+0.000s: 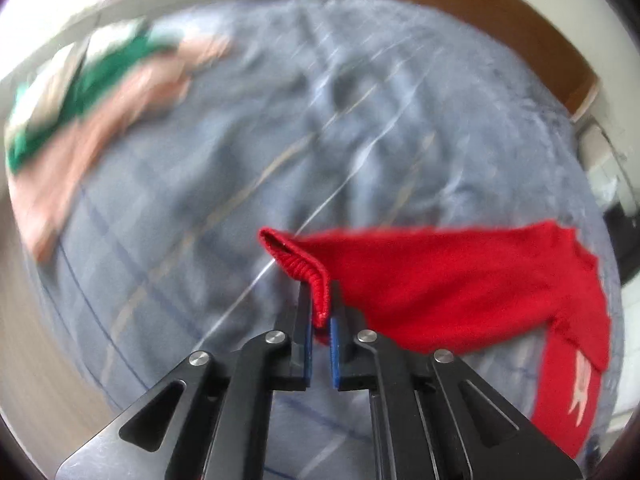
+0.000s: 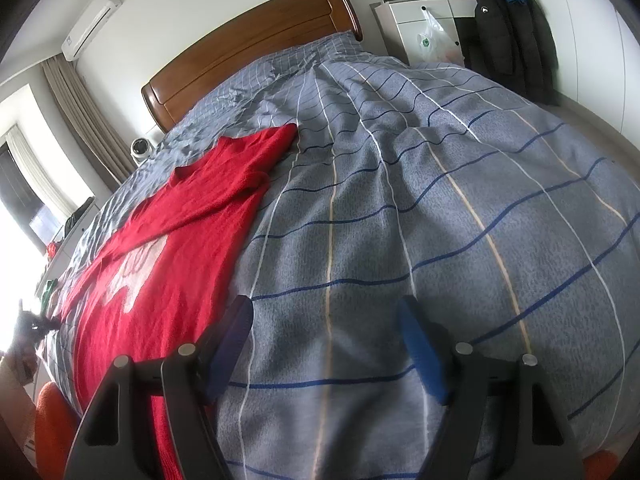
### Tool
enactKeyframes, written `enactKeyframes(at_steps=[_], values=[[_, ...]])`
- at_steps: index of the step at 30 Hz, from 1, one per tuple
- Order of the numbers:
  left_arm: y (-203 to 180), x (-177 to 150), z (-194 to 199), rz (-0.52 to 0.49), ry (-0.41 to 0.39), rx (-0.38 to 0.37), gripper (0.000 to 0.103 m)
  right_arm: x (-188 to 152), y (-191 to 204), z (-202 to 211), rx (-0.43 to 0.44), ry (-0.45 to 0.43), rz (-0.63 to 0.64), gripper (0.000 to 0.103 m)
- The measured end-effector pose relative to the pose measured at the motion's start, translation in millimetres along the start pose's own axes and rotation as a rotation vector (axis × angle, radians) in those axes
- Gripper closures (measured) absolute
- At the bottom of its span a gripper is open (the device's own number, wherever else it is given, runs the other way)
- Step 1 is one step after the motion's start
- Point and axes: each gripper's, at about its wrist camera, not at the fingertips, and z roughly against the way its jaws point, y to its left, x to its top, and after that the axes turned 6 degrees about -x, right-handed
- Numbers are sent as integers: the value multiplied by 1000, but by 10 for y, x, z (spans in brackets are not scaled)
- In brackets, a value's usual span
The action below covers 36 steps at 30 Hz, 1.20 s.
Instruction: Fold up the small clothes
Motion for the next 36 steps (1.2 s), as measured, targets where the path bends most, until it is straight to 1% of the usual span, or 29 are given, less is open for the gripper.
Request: enactKeyframes(at_steps=[1,3,6,7,10,12,14,15,16,17,18,20,22,23,27,30,32,34,36], values=[[-266,105,151,-67,-43,-13,98,0,0,0,0,0,0,29],[-681,247,335,-156,-90,-46,98,2,-3,-5,4,0,-5,29],[-1603,448,580,-300,-144,-147,98,8,-17,-10,18,1,-15,29],[-1842,506,599,-332,-153,-176,98,7,-23,-8,24,0,-18,28],[-2697,484,671,-438,-173,-282,98,-2,-41,5,38,0,-25,28],[-3224,352,637,-506,-174,-347,98,-8,-48,17,44,0,-26,28],[-3657,175,520,-567,-158,-392,95,-13,-44,26,47,1,-24,28],[-3808,56,458,-586,-148,-405,87,-15,-43,27,47,1,-23,28],[-3949,-90,366,-604,-131,-414,62,-21,-37,32,48,1,-22,28],[-4049,-221,261,-622,-106,-410,44,-15,-39,30,49,2,-22,28],[-4111,-314,170,-633,-94,-394,24,-15,-42,30,50,2,-22,28],[-4132,-488,72,-659,-92,-392,23,-20,-48,36,53,2,-25,28],[-4017,-539,33,-668,-78,-404,23,-16,-55,37,59,2,-29,28],[-3953,-528,4,-658,-80,-391,23,-19,-58,42,64,1,-30,27],[-3396,-463,-138,-558,-77,-306,20,-16,-78,28,76,5,-38,27],[-2908,-503,-329,-514,-46,-237,20,-12,-84,15,82,7,-46,27],[-2618,-624,-457,-502,-14,-189,20,-9,-80,12,80,7,-46,27],[-2384,-785,-554,-482,17,-159,20,-12,-68,10,74,7,-41,27],[-2218,-967,-639,-471,59,-115,20,-11,-59,-2,66,9,-34,27]])
